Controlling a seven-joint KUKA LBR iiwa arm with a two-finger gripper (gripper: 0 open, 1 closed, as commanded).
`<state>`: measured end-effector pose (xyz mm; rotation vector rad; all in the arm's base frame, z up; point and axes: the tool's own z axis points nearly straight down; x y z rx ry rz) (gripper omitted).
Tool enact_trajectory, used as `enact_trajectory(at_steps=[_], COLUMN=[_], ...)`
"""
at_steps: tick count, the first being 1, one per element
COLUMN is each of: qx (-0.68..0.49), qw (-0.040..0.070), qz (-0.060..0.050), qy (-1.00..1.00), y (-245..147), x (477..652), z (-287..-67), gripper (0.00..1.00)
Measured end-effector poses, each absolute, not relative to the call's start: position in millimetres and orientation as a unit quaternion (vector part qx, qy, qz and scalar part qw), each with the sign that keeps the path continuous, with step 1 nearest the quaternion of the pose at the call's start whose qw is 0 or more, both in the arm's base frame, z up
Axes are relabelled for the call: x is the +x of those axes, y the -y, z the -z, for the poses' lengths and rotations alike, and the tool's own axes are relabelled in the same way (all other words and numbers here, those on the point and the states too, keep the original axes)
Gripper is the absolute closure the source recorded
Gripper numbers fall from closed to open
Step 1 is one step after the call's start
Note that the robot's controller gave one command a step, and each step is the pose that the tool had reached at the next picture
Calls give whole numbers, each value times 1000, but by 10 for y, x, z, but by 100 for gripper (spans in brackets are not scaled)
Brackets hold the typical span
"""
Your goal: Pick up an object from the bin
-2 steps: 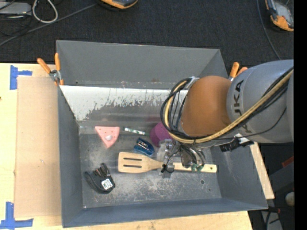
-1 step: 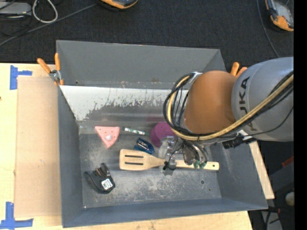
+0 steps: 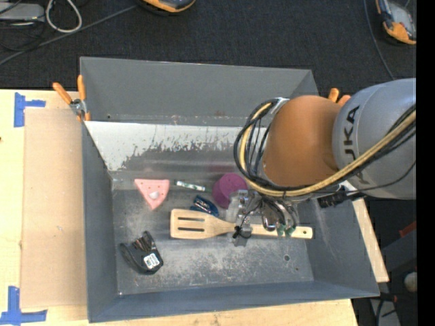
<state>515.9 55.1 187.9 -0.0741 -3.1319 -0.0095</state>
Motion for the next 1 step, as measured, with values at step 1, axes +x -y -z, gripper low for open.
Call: enact_trajectory(at_steps=[1], qx=[-23], qw=[5], qz=[3], qy=[1000], y=[-547], x=[5157], z=[-2138], gripper=[100])
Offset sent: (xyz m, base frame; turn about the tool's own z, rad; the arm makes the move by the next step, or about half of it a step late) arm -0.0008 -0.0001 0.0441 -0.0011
